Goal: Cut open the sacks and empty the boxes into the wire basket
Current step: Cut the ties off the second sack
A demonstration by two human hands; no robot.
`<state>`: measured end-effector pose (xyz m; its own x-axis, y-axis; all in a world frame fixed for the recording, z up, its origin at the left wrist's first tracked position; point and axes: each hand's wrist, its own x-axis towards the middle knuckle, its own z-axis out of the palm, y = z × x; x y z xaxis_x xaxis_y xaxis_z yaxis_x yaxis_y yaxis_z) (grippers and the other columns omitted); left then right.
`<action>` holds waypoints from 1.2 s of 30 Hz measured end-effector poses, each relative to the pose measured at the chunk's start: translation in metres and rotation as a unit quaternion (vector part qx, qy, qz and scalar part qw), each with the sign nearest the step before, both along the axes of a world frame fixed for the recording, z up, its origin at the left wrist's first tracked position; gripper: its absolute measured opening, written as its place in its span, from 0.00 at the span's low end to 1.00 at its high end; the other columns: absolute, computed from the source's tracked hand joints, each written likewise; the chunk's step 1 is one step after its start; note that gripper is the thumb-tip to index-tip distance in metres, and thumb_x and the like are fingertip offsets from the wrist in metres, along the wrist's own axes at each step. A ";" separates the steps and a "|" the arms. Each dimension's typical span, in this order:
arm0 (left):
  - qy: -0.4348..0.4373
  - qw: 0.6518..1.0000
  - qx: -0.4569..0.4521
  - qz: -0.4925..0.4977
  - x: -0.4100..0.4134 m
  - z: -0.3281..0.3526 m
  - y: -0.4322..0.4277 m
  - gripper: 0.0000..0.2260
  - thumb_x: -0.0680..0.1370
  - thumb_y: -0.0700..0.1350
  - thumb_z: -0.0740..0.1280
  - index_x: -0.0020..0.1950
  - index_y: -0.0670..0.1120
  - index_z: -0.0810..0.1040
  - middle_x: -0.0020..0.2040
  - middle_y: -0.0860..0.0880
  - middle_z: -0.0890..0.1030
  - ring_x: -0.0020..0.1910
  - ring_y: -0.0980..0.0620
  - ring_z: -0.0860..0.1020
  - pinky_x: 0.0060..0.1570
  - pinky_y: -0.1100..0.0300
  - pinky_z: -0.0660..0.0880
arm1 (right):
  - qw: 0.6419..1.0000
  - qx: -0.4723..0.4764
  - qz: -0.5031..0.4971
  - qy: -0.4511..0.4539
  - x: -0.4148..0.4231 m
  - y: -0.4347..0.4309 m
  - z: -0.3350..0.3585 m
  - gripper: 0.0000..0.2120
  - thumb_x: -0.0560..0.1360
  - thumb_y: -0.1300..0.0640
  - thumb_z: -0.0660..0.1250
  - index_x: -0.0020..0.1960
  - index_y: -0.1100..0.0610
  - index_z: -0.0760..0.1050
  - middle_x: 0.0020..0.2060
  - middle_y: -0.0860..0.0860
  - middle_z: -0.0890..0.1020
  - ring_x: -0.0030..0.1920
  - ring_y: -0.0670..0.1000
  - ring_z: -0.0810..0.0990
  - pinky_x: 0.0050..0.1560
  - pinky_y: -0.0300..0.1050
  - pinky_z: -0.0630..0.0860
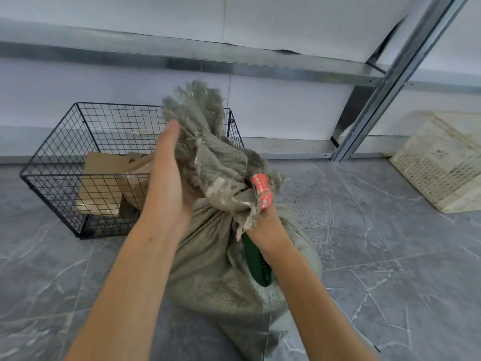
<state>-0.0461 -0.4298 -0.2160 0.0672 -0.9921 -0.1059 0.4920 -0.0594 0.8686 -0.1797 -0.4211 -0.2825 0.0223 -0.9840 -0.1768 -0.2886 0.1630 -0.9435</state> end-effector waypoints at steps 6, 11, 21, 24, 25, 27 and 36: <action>-0.147 0.986 0.047 0.062 0.026 -0.032 -0.021 0.12 0.81 0.46 0.57 0.64 0.49 0.72 0.57 0.50 0.76 0.53 0.53 0.76 0.54 0.56 0.71 | 0.984 0.047 -0.084 -0.150 -0.006 -0.006 0.003 0.05 0.74 0.61 0.70 0.47 0.57 0.74 0.28 0.54 0.74 0.23 0.49 0.71 0.24 0.41 0.71; -0.425 0.851 -0.038 -0.307 0.013 -0.071 -0.020 0.46 0.63 0.62 0.71 0.76 0.57 0.54 0.71 0.62 0.60 0.69 0.59 0.63 0.71 0.52 0.60 | 0.967 0.105 -0.119 -0.200 -0.016 -0.013 0.008 0.10 0.71 0.59 0.73 0.51 0.60 0.78 0.25 0.52 0.74 0.22 0.48 0.71 0.22 0.37 0.69; -0.589 0.775 -0.070 -0.217 -0.040 -0.091 -0.002 0.44 0.65 0.63 0.70 0.75 0.59 0.52 0.74 0.59 0.60 0.77 0.55 0.49 0.73 0.40 0.41 | 0.969 0.139 -0.047 -0.197 -0.031 -0.011 0.027 0.07 0.74 0.60 0.70 0.38 0.59 0.76 0.22 0.52 0.70 0.20 0.48 0.68 0.21 0.37 0.68; -0.545 0.821 -0.089 -0.144 -0.045 -0.093 -0.001 0.30 0.61 0.63 0.59 0.62 0.58 0.68 0.63 0.56 0.74 0.70 0.50 0.65 0.71 0.37 0.47 | 0.974 0.113 -0.020 -0.197 -0.027 -0.010 0.029 0.05 0.73 0.60 0.71 0.45 0.62 0.78 0.24 0.54 0.72 0.22 0.49 0.69 0.22 0.38 0.70; -0.524 0.839 -0.082 -0.125 -0.046 -0.091 0.000 0.23 0.60 0.62 0.55 0.52 0.58 0.70 0.52 0.55 0.77 0.64 0.49 0.71 0.70 0.38 0.51 | 0.975 0.111 -0.012 -0.191 -0.026 -0.009 0.030 0.06 0.73 0.60 0.71 0.46 0.62 0.78 0.24 0.54 0.72 0.22 0.49 0.69 0.22 0.39 0.70; -0.490 0.865 -0.071 -0.079 -0.046 -0.091 -0.001 0.13 0.60 0.61 0.51 0.39 0.58 0.68 0.37 0.57 0.76 0.52 0.49 0.77 0.67 0.39 0.58 | 0.977 0.111 0.006 -0.183 -0.025 -0.009 0.032 0.04 0.73 0.62 0.70 0.45 0.62 0.77 0.23 0.52 0.73 0.22 0.48 0.69 0.22 0.39 0.70; -0.434 0.900 -0.031 -0.020 -0.036 -0.112 -0.013 0.17 0.63 0.59 0.62 0.36 0.47 0.79 0.35 0.48 0.82 0.40 0.45 0.81 0.44 0.43 0.78 | 0.980 0.121 0.079 -0.134 -0.035 -0.007 0.033 0.05 0.75 0.69 0.64 0.45 0.62 0.75 0.29 0.54 0.79 0.26 0.48 0.75 0.24 0.37 0.71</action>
<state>-0.0817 -0.4433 -0.3275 0.0626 -0.9977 0.0251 -0.3757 -0.0003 0.9267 -0.2151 -0.4279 -0.2497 0.2495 -0.8944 -0.3712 -0.0746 0.3644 -0.9283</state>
